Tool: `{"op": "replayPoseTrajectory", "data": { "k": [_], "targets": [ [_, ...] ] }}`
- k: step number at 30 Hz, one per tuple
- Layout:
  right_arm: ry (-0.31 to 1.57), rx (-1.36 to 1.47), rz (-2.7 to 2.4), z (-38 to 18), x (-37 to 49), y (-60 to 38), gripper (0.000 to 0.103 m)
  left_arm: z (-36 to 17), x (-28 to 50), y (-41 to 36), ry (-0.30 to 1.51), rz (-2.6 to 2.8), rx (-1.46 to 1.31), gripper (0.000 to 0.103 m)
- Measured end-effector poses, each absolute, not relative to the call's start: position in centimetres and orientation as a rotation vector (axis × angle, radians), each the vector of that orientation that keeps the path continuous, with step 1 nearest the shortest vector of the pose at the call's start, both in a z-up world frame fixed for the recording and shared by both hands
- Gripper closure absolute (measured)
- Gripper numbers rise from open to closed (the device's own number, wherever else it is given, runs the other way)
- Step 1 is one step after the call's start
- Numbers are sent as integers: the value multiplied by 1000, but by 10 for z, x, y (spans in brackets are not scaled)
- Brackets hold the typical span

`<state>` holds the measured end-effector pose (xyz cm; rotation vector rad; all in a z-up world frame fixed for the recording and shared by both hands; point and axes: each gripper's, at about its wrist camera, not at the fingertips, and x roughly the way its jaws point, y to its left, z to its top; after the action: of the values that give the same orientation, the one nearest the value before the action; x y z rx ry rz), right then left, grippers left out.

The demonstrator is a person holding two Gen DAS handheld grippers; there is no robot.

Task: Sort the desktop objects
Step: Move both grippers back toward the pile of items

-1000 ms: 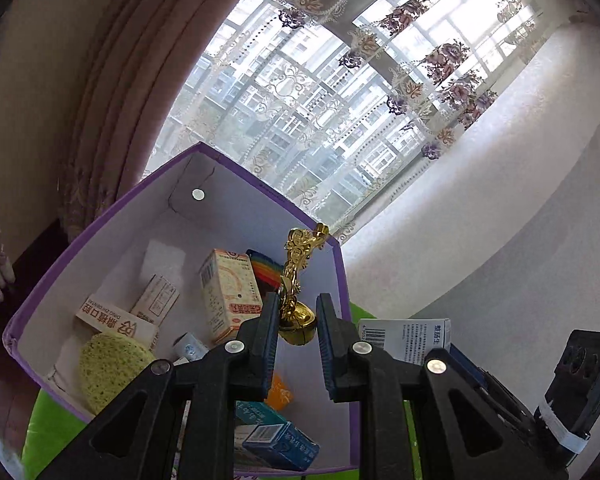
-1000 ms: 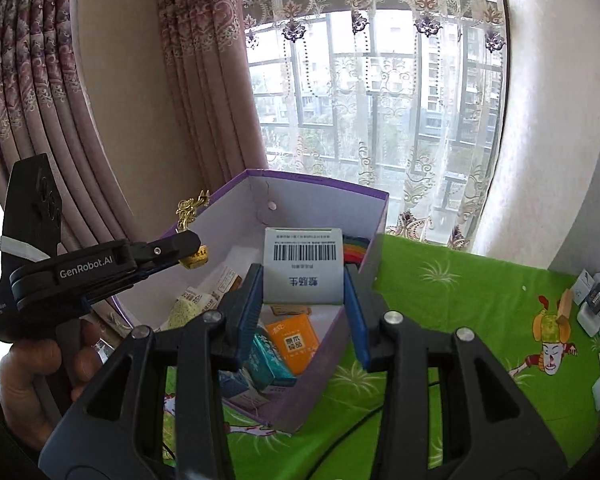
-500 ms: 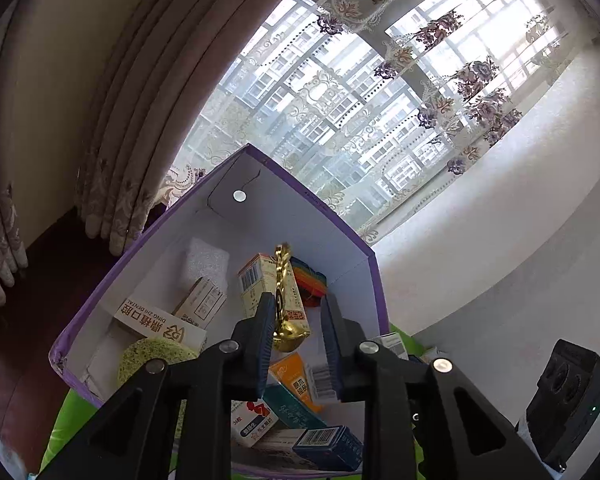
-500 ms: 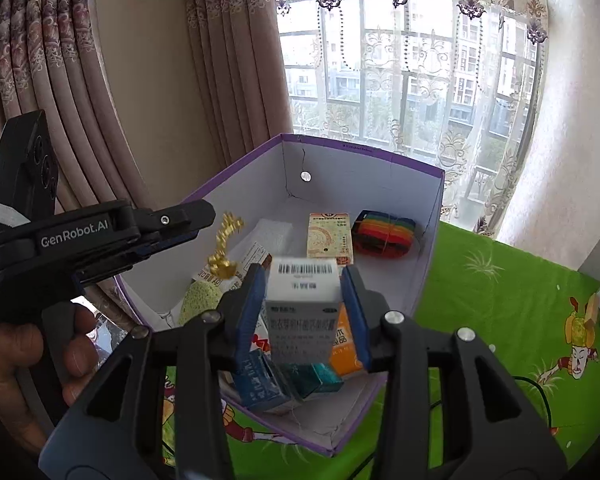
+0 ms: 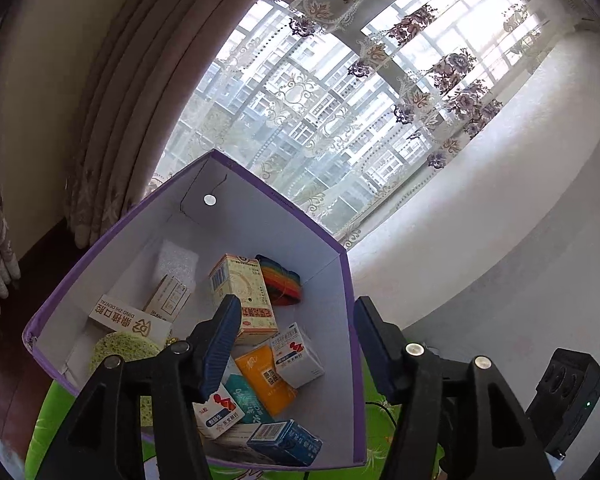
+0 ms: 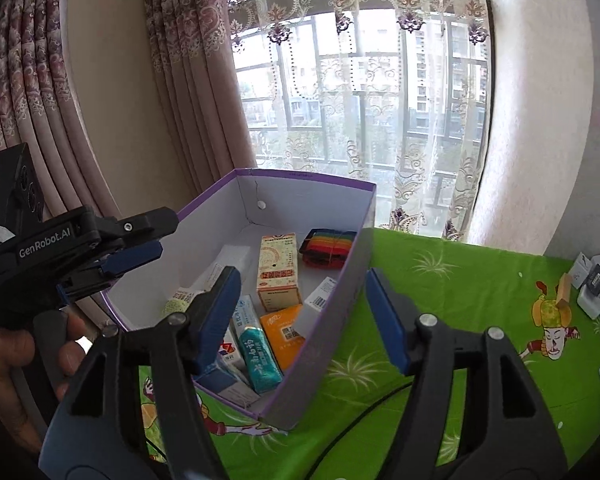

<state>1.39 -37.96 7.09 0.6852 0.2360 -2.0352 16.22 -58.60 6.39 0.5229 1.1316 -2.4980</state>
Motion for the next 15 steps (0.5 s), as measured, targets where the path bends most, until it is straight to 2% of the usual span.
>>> {"op": "replayPoseTrajectory", "data": {
  "k": [8,15],
  "targets": [
    [164,693,-2212,72,-24,-300,31,86,132,-546,1065,-2599,554,40],
    [175,743,-2298,50,-65,-217,30,105,87,-493,972,-2722,623,30]
  ]
}}
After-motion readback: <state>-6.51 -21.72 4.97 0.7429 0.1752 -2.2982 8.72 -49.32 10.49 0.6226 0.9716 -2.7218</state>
